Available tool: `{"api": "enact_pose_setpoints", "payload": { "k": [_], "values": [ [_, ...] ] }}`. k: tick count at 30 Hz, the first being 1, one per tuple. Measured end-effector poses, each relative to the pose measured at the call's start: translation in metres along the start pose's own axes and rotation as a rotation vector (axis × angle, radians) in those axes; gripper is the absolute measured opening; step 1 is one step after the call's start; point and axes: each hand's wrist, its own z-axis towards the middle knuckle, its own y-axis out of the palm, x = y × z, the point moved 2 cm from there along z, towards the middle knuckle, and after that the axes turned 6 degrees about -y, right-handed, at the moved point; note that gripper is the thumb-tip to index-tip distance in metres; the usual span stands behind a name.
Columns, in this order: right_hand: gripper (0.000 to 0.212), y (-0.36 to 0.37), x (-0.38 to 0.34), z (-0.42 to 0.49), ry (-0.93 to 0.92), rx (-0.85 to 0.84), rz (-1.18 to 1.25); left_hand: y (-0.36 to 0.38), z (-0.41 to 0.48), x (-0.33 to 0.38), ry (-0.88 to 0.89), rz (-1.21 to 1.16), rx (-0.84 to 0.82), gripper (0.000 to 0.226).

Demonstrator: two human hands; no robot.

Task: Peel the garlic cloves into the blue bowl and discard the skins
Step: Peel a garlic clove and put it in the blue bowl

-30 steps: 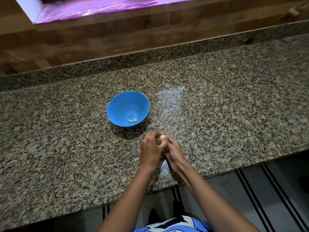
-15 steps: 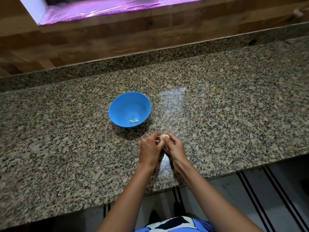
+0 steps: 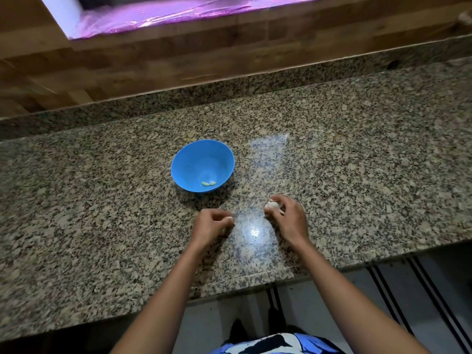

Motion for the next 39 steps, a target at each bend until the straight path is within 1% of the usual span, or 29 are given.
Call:
{"api": "enact_pose_setpoints", "payload": {
  "k": [2,5,8,10,12,13,15,16,18,20,23,24,26,28,29,31,33,34,36,39],
  "values": [
    [0.04,0.001,0.002,0.0,-0.032,0.013,-0.137,0.003,-0.003,0.0,0.114,0.211,0.033,0.017],
    [0.051,0.005,0.001,-0.008,-0.113,0.018,-0.289,0.009,-0.009,-0.001,0.211,0.335,0.08,0.023],
    [0.045,0.012,0.001,-0.016,-0.152,-0.027,-0.284,0.012,-0.011,-0.002,0.223,0.327,0.123,0.027],
    [0.044,0.014,0.0,-0.02,-0.173,-0.011,-0.278,0.01,-0.01,-0.001,0.152,0.256,0.121,0.025],
    [0.045,0.016,-0.004,-0.024,-0.257,0.023,-0.336,0.007,-0.007,-0.001,0.075,0.19,0.113,0.023],
    [0.044,0.02,-0.008,-0.025,-0.344,0.004,-0.392,0.007,-0.006,-0.002,0.062,0.181,0.106,0.023],
    [0.041,0.034,-0.019,-0.025,-0.544,-0.124,-0.53,0.007,-0.006,-0.004,0.072,0.158,0.084,0.024],
    [0.044,0.04,-0.023,-0.023,-0.604,-0.203,-0.606,0.007,-0.006,-0.005,0.074,0.139,0.077,0.025],
    [0.062,0.046,-0.03,-0.016,-0.604,-0.368,-0.72,0.006,-0.006,-0.008,0.072,0.102,0.077,0.027],
    [0.083,0.051,-0.027,-0.009,-0.654,-0.392,-0.807,0.005,-0.006,-0.009,0.065,0.103,0.085,0.029],
    [0.098,0.049,-0.017,-0.01,-0.658,-0.348,-0.847,0.004,-0.005,-0.01,0.057,0.098,0.098,0.026],
    [0.099,0.046,-0.012,-0.011,-0.64,-0.324,-0.875,0.005,-0.005,-0.011,0.056,0.098,0.108,0.025],
    [0.089,0.037,-0.001,-0.016,-0.561,-0.289,-0.918,0.006,-0.007,-0.01,0.06,0.105,0.138,0.024],
    [0.076,0.031,0.007,-0.018,-0.447,-0.291,-0.902,0.008,-0.008,-0.008,0.067,0.105,0.169,0.025],
    [0.073,0.029,0.01,-0.019,-0.416,-0.3,-0.883,0.009,-0.009,-0.007,0.07,0.109,0.179,0.025],
    [0.073,0.026,0.011,-0.021,-0.406,-0.297,-0.846,0.011,-0.009,-0.005,0.083,0.122,0.189,0.026],
    [0.071,0.025,0.01,-0.023,-0.415,-0.257,-0.835,0.013,-0.008,-0.005,0.102,0.145,0.187,0.028],
    [0.068,0.026,0.008,-0.024,-0.416,-0.234,-0.826,0.013,-0.008,-0.005,0.099,0.145,0.181,0.027],
    [0.064,0.03,0.002,-0.027,-0.439,-0.187,-0.787,0.012,-0.005,-0.004,0.039,0.059,0.132,0.023],
    [0.063,0.039,-0.001,-0.03,-0.444,-0.183,-0.76,0.008,-0.001,-0.002,-0.074,-0.085,-0.004,0.02]
  ]
}}
